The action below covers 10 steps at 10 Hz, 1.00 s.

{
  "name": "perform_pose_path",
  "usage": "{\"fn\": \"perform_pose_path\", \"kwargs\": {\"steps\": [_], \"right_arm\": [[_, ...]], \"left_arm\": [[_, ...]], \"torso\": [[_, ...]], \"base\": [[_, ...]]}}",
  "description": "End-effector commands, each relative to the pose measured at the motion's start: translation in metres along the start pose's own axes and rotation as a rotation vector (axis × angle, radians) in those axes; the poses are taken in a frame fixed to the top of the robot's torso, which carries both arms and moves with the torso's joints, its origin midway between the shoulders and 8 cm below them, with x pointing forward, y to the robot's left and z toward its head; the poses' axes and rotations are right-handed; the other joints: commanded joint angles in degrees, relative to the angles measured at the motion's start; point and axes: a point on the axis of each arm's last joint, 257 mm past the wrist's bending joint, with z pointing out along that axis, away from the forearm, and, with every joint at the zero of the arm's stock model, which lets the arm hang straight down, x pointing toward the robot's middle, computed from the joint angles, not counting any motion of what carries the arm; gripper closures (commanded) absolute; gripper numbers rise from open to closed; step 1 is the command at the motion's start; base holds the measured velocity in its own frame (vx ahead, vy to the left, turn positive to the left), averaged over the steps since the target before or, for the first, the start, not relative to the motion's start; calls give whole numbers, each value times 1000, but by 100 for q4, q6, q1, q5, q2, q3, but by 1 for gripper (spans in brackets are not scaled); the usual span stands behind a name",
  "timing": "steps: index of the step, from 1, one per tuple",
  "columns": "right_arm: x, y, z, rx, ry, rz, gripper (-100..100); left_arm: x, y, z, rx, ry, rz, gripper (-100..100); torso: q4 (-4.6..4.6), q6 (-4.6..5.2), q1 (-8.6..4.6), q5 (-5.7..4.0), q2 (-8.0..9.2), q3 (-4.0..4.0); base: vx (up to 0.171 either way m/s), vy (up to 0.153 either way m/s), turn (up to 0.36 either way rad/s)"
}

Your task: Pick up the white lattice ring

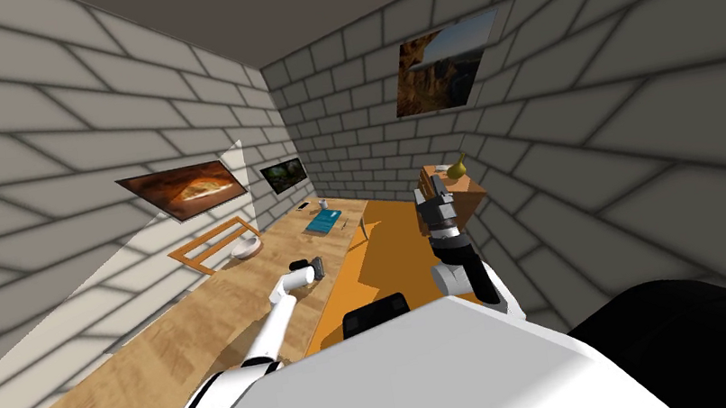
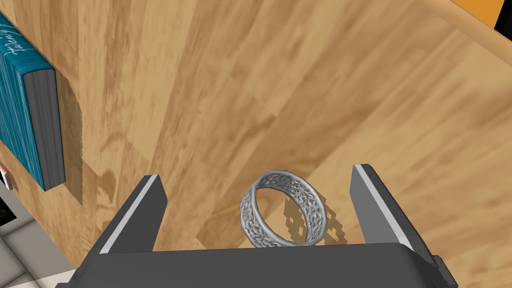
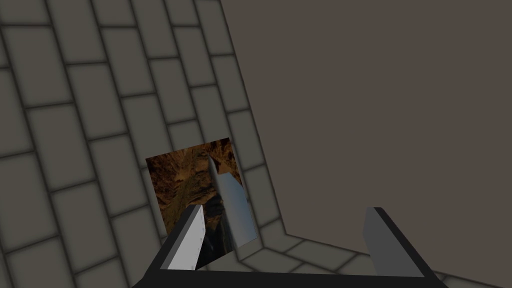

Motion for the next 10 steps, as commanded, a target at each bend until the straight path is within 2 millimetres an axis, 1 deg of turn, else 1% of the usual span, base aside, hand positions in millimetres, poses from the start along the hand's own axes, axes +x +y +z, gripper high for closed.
{"fn": "perform_pose_path", "kwargs": {"steps": [1, 2, 3, 4, 5, 6, 7, 8, 9, 10], "right_arm": [[0, 0, 0, 0, 0, 0, 0], [0, 0, 0, 0, 0, 0, 0], [0, 0, 0, 0, 0, 0, 0], [0, 0, 0, 0, 0, 0, 0], [0, 0, 0, 0, 0, 0, 0], [0, 0, 0, 0, 0, 0, 0], [0, 0, 0, 0, 0, 0, 0], [0, 0, 0, 0, 0, 0, 0], [0, 0, 0, 0, 0, 0, 0], [0, 0, 0, 0, 0, 0, 0]], "left_arm": [[10, 5, 0, 0, 3, -12, -100], [7, 4, 0, 2, -9, -4, -100], [16, 10, 0, -1, -2, -21, -100], [12, 9, 0, 1, -16, -12, -100], [20, 15, 0, -4, -13, -29, -100], [17, 15, 0, -3, -25, -21, -100], [22, 22, -1, -10, -25, -40, -100], [19, 22, -1, -9, -37, -33, -100], [25, 30, -1, -19, -39, -52, -100], [21, 30, -2, -19, -52, -45, -100]], "torso": [[0, 0, 0, 0, 0, 0], [0, 1, 4, 1, -2, -1], [0, 0, 1, 0, -1, -1], [0, 1, 1, 0, -1, 0], [0, 0, -2, 0, -1, 0], [0, 0, 2, 0, 0, 0], [0, 0, 0, 0, 1, 0], [0, 0, 2, 0, 0, 0], [0, 0, -1, 0, -1, 0], [0, 0, 3, 0, -3, -1]], "base": [[19, 63, -27], [16, 51, -24], [17, 52, -37], [16, 44, -17], [16, 57, -25], [10, 49, -21], [14, 56, -34], [16, 46, -17], [23, 59, -27], [16, 52, -20]]}}
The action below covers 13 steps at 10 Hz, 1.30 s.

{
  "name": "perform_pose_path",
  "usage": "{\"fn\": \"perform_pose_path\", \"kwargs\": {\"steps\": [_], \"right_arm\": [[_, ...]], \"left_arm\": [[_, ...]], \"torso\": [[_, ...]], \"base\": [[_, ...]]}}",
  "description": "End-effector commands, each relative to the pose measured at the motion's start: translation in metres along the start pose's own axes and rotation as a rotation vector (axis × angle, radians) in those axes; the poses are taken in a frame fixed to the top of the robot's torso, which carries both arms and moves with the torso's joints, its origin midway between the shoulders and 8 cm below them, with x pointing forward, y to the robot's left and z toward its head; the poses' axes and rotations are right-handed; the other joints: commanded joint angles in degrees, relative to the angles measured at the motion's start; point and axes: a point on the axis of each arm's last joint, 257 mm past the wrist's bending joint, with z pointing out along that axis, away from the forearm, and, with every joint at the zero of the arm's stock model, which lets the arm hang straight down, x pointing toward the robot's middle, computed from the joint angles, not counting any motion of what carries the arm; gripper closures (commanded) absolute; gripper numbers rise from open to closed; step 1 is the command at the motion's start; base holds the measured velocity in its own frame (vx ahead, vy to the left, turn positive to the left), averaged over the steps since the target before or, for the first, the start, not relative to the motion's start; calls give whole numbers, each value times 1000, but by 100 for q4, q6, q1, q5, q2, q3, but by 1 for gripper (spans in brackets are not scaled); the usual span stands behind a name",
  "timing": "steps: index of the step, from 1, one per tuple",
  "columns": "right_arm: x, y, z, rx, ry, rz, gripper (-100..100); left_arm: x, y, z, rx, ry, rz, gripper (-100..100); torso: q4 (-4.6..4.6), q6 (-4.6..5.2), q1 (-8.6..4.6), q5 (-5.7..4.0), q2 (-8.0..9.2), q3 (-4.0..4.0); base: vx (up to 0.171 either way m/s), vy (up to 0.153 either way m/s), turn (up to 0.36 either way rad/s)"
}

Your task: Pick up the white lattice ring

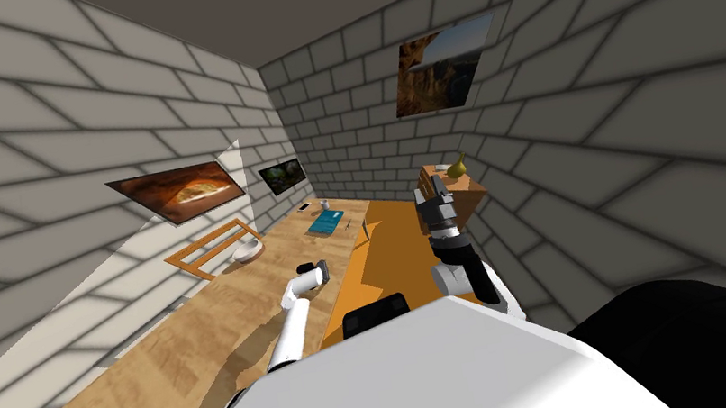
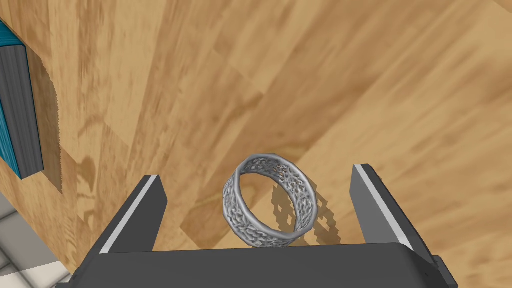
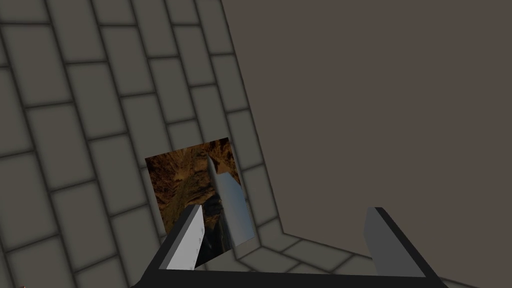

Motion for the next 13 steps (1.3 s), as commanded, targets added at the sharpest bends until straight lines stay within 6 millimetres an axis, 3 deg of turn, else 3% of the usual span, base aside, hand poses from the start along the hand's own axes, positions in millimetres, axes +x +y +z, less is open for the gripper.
{"fn": "perform_pose_path", "kwargs": {"steps": [1, 2, 6, 7, 8, 13], "right_arm": [[0, 0, 0, 0, 0, 0, 0], [0, 0, 0, 0, 0, 0, 0], [0, 0, 0, 0, 0, 0, 0], [0, 0, 0, 0, 0, 0, 0], [0, 0, 0, 0, 0, 0, 0], [0, 0, 0, 0, 0, 0, 0]], "left_arm": [[0, 0, 0, 0, 0, 0, -100], [0, 0, 0, -1, 0, 0, 100], [0, 0, 0, 1, 0, -2, 100], [0, 0, 0, 1, 0, -3, 0], [-3, -7, 1, 8, 7, 13, 100], [-17, -26, 2, 22, 24, 48, 100]], "torso": [[0, 0, 0, 0, 0, 0], [-2, -1, -5, -1, -3, -2], [-5, 4, -11, -3, -6, -6], [-5, 5, -12, -4, -7, -6], [-5, 5, -12, -4, -7, -6], [-2, 13, -34, -8, 0, -2]], "base": [[3, 16, -6], [0, 0, 0], [0, 0, 0], [0, 0, 0], [-14, -45, 35], [-20, -68, 31]]}}
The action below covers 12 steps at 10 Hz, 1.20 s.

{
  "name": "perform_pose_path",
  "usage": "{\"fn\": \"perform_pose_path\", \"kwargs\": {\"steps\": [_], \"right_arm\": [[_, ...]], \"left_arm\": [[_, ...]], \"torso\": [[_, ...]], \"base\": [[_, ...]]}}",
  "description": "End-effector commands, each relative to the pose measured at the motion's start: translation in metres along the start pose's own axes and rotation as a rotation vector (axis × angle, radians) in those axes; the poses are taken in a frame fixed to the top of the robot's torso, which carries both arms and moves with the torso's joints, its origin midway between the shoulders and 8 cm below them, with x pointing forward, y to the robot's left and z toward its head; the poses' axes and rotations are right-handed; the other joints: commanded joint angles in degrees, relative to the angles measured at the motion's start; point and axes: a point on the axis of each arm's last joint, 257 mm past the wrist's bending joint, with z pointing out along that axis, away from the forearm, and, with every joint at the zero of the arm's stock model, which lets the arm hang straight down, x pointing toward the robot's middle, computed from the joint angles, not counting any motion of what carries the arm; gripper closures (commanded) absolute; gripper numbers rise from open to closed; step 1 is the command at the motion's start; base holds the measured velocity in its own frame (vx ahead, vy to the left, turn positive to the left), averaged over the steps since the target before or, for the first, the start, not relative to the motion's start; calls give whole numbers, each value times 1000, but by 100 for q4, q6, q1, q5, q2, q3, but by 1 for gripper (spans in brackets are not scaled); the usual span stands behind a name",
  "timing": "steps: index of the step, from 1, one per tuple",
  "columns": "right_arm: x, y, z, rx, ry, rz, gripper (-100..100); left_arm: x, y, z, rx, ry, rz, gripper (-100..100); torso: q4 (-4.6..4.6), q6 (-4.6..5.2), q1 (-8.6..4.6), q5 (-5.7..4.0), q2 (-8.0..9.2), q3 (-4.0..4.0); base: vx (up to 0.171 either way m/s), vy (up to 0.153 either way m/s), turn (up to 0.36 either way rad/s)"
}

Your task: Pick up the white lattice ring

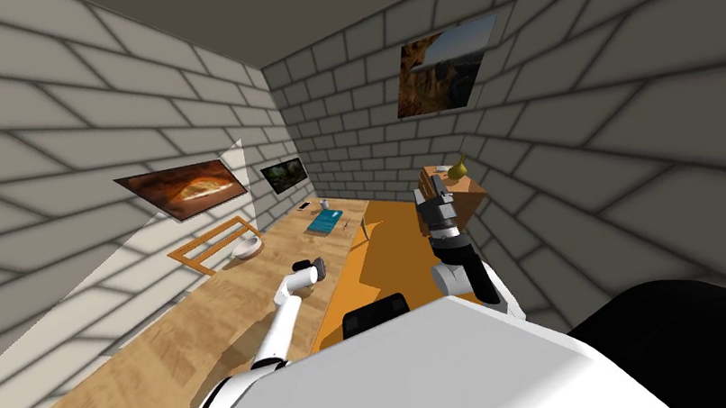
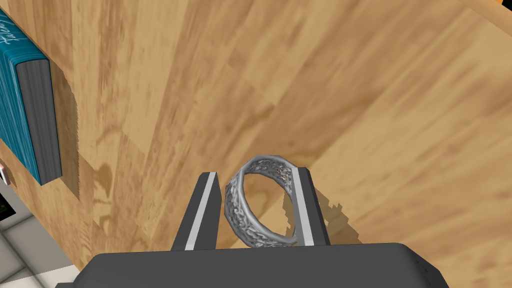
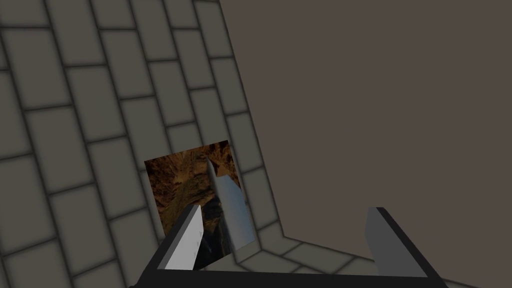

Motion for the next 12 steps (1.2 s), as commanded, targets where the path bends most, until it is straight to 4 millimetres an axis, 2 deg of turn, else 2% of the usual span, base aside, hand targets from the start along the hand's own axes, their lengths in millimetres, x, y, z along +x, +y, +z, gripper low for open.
{"fn": "perform_pose_path", "kwargs": {"steps": [1, 2, 3, 4, 5, 6, 7, 8, 9, 10, 11, 12], "right_arm": [[0, 0, 0, 0, 0, 0, 0], [0, 0, 0, 0, 0, 0, 0], [0, 0, 0, 0, 0, 0, 0], [0, 0, 0, 0, 0, 0, 0], [0, 0, 0, 0, 0, 0, 0], [0, 0, 0, 0, 0, 0, 0], [0, 0, 0, 0, 0, 0, 0], [0, 0, 0, 0, 0, 0, 0], [0, 0, 0, 0, 0, 0, 0], [0, 0, 0, 0, 0, 0, 0], [0, 0, 0, 0, 0, 0, 0], [0, 0, 0, 0, 0, 0, 0]], "left_arm": [[-2, -2, 0, 0, 11, -1, 100], [-11, -7, 0, 1, 4, 13, 100], [-9, -6, 0, -1, 15, 5, 100], [-19, -10, 0, -1, 5, 19, 100], [-17, -9, -1, -4, 17, 8, 100], [-30, -13, -1, -5, 5, 19, 100], [-27, -12, -1, -8, 15, 10, 100], [-40, -15, -2, -10, 1, 18, 100], [-39, -14, -3, -14, 11, 9, 100], [-53, -17, -4, -16, -7, 17, 100], [-52, -16, -4, -20, 3, 5, 100], [-68, -19, -6, -23, -14, 8, 100]], "torso": [[0, 0, 0, 0, 0, 0], [-1, 2, 3, 1, 0, -1], [-1, 1, 0, 0, -1, -1], [-2, 3, 1, 1, 0, -1], [-2, 2, 1, -1, 3, 0], [-3, 4, 1, 1, 2, 0], [-3, 2, -1, -1, 1, -1], [-5, 5, 1, 1, -1, -3], [-4, 3, 3, -1, 0, -2], [-5, 5, 3, 1, -2, -4], [-5, 3, 2, -2, -3, -4], [-6, 4, 4, 1, -1, -4]], "base": [[-10, -43, 20], [-12, -55, 29], [-14, -50, 20], [-26, -55, 27], [-20, -49, 22], [-17, -61, 28], [-14, -48, 25], [-20, -48, 21], [-12, -47, 19], [-18, -56, 29], [-17, -44, 23], [-18, -53, 29]]}}
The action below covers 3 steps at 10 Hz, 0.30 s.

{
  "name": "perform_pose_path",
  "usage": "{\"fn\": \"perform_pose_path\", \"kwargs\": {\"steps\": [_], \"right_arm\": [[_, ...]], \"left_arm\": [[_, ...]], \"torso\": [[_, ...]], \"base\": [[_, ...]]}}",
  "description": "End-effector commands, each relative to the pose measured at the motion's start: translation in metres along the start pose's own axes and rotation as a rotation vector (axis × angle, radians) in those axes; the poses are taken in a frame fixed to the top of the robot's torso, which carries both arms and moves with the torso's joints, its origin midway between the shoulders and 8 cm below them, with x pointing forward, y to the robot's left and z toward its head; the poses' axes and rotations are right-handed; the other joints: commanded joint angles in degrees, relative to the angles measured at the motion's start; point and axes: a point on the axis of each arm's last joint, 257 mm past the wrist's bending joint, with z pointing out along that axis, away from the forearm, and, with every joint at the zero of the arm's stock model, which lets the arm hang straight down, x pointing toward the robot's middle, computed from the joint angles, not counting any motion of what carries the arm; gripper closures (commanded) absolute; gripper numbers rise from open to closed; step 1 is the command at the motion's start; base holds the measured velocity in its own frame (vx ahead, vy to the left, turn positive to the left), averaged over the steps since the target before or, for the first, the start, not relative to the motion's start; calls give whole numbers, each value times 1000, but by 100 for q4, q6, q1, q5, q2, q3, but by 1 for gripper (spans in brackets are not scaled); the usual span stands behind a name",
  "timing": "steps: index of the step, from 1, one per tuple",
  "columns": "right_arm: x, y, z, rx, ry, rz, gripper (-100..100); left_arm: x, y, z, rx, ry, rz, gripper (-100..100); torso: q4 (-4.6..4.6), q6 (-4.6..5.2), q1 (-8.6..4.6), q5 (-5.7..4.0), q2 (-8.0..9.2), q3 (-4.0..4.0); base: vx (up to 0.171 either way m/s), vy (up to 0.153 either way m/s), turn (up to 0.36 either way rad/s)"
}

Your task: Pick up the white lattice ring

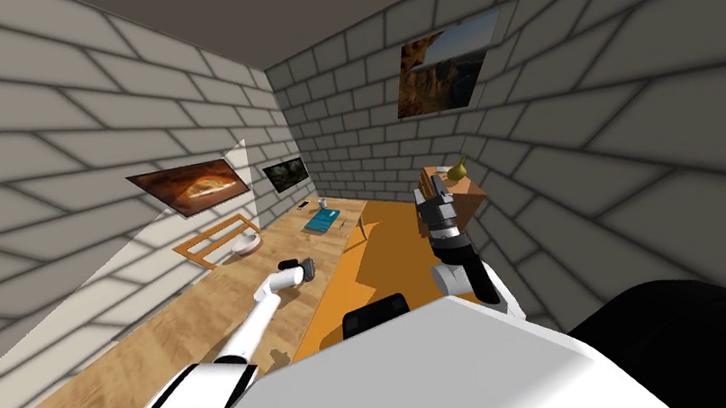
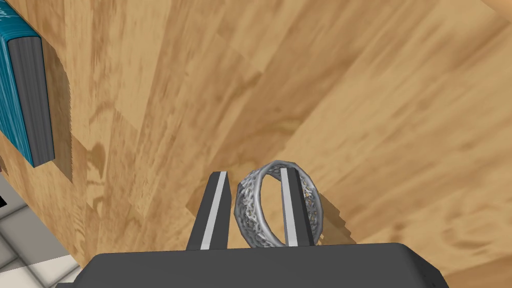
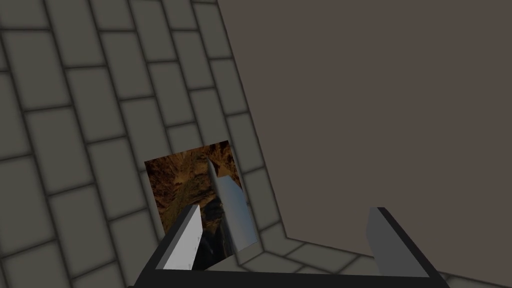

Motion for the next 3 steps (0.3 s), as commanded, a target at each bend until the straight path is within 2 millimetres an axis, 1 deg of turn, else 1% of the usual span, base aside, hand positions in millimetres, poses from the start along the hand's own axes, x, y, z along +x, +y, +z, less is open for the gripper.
{"fn": "perform_pose_path", "kwargs": {"steps": [1, 2, 3], "right_arm": [[0, 0, 0, 0, 0, 0, 0], [0, 0, 0, 0, 0, 0, 0], [0, 0, 0, 0, 0, 0, 0]], "left_arm": [[-8, 3, 1, -7, -1, -12, 100], [-6, 1, 0, -5, -2, -9, 100], [-7, 2, 1, -6, -3, -10, 0]], "torso": [[0, 0, 0, 0, 0, 0], [-4, 3, -1, 3, -2, -3], [-3, 5, 6, 4, -6, -4]], "base": [[-11, -54, 24], [-5, -22, 9], [0, 0, 0]]}}
